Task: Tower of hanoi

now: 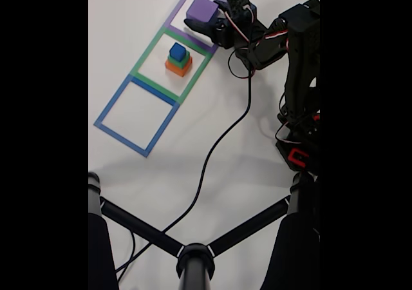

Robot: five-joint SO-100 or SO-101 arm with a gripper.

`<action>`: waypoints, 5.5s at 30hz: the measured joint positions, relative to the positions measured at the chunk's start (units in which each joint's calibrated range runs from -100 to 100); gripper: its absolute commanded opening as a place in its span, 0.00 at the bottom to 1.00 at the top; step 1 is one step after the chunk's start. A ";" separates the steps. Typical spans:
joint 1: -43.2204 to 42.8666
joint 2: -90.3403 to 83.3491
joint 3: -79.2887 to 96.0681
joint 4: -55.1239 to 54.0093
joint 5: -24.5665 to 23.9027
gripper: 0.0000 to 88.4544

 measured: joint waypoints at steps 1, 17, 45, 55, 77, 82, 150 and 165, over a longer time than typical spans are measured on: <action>-0.16 0.00 0.00 0.00 0.00 0.19; -0.74 -0.76 0.44 -0.08 0.20 0.11; -3.52 -52.26 -52.31 119.58 0.79 0.09; -17.44 -63.49 -63.88 139.49 0.79 0.09; -36.68 -79.19 -39.60 131.46 0.79 0.09; -36.76 -79.78 -21.15 115.09 0.79 0.09; -44.62 0.00 5.74 -5.70 0.20 0.34; -44.62 -16.88 5.74 7.30 0.20 0.08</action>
